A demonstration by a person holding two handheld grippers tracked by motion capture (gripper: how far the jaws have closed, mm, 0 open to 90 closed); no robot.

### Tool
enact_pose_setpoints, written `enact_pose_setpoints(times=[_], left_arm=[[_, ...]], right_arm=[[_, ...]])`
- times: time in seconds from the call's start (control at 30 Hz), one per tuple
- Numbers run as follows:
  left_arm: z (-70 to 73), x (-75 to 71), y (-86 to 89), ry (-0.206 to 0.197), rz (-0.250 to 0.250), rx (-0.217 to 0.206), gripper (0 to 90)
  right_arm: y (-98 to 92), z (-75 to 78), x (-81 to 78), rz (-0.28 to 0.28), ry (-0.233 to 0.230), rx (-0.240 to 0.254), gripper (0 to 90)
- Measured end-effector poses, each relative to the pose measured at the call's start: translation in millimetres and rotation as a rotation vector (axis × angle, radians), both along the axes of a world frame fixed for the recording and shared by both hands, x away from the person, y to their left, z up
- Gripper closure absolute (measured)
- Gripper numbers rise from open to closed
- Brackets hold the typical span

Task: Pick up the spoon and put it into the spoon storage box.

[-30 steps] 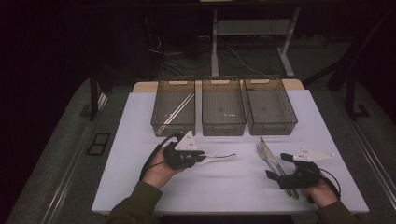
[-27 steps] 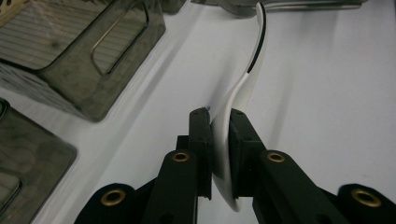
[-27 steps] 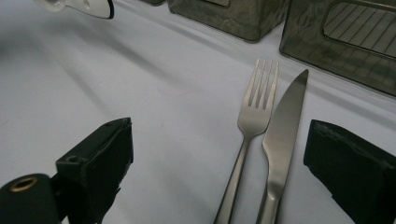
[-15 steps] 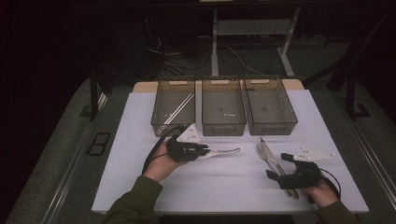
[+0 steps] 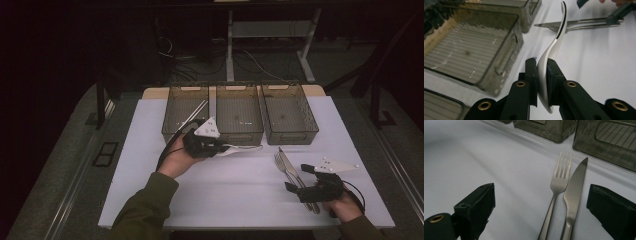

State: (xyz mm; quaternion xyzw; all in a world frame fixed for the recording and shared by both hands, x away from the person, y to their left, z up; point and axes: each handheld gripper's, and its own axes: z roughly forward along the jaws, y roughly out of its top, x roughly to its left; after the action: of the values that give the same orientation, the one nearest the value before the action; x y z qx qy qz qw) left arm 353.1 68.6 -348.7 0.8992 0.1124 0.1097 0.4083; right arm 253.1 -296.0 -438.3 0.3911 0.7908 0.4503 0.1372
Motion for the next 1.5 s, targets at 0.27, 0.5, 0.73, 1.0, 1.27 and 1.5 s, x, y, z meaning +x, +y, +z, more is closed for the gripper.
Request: enact_pose_setpoints(times=[0.27,0.5,0.73,1.0,1.27,1.5], left_arm=[[14.1,20.9,-12.0,-0.028,-0.007,0.011,81.2],[22.7,40.7,-15.7,-0.038,0.030,0.008,81.1],[23.6,64.3,-16.1,-0.040,0.075,0.009,81.1],[11.6,83.4,-25.2,-0.014,0.106,0.041,81.1],[-4.9,94.2,-30.1,0.023,0.152,0.120,80.9],[-8.9,95.5,-32.2,0.046,0.150,0.132,80.4]], right_arm=[[-0.4,0.4,-0.1,0.001,-0.001,0.002,8.3],[-0.7,0.3,0.1,0.001,-0.002,0.006,8.3],[-0.8,0.3,0.2,0.002,-0.003,0.008,8.3],[-1.0,0.3,0.4,0.002,-0.001,0.010,8.3],[-1.2,0.4,0.2,0.003,-0.002,0.012,8.3],[-1.4,0.5,0.2,0.003,-0.002,0.013,8.3]])
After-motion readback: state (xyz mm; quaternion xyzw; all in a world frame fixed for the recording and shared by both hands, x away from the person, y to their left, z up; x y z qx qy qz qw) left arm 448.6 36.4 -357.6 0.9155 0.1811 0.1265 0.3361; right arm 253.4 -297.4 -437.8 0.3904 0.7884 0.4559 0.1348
